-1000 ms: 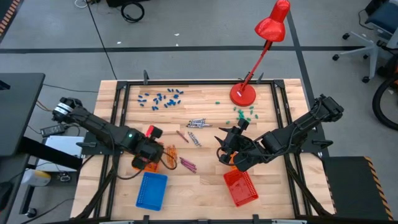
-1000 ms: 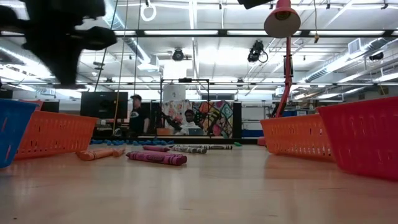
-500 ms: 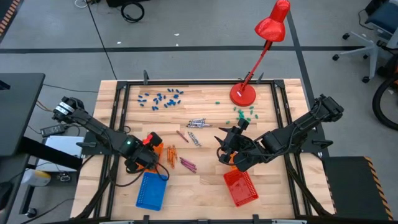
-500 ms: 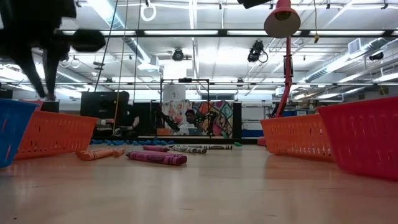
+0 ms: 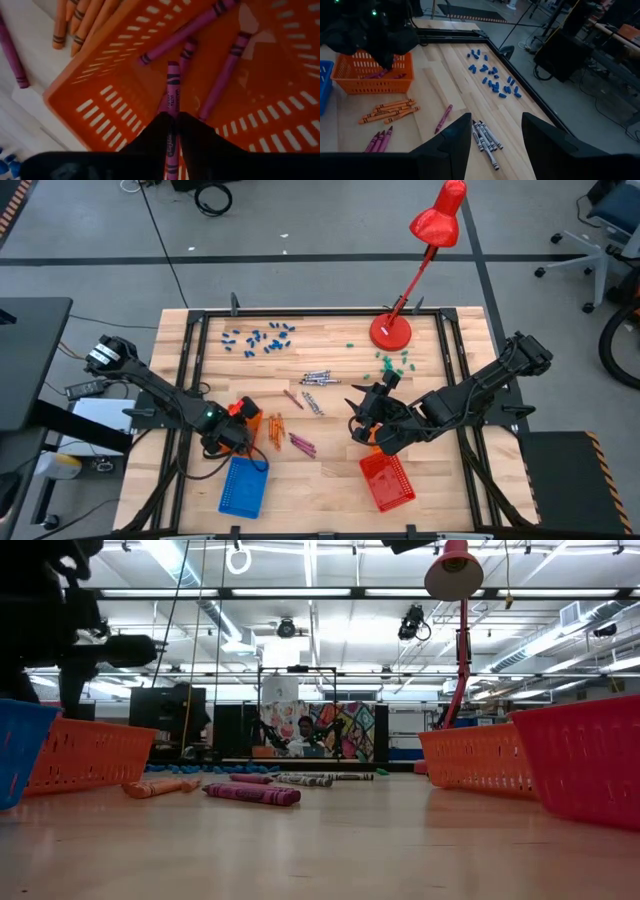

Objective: Sort crayons
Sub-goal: Put the red crayon into the left orange bin, then put the gray crayon into the red bin

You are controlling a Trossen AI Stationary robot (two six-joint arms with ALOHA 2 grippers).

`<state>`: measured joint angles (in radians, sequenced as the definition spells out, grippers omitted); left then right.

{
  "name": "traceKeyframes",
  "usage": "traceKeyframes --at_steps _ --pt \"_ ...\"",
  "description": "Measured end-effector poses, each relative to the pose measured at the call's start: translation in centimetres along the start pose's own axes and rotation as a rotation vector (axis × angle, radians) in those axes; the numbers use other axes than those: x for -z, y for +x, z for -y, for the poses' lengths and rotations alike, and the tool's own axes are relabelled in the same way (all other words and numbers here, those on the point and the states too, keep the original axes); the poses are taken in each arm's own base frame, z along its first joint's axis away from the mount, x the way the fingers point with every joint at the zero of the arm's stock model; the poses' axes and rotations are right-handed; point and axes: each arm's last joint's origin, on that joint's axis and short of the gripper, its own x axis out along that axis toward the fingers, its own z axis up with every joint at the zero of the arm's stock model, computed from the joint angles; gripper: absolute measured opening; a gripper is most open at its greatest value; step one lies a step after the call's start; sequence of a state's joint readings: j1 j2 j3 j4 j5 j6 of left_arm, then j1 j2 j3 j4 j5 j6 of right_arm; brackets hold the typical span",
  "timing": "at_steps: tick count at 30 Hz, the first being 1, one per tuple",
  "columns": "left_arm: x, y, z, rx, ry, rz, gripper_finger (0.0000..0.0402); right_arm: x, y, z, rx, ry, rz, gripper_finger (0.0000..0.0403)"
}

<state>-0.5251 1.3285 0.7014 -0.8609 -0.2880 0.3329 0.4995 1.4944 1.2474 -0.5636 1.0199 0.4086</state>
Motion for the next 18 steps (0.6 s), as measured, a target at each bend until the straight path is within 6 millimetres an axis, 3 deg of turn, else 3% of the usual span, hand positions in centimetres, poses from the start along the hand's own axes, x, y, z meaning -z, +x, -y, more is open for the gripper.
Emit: traceKeyframes --at_steps 9,14,18 --pt "-0.8 -1.2 -0.6 -0.045 -0.005 0.028 0.0124 0.0 0.0 0.0 0.0 0.0 0.0 0.0178" --pt "-2.0 -3.1 -2.0 -0.166 -0.026 0.073 0.0125 0.0 0.0 0.0 0.0 0.0 0.0 0.0178" --pt "-2.8 -3.4 -3.0 -0.226 -0.019 0.141 0.0118 0.0 0.0 0.0 0.0 0.0 0.0 0.0178"
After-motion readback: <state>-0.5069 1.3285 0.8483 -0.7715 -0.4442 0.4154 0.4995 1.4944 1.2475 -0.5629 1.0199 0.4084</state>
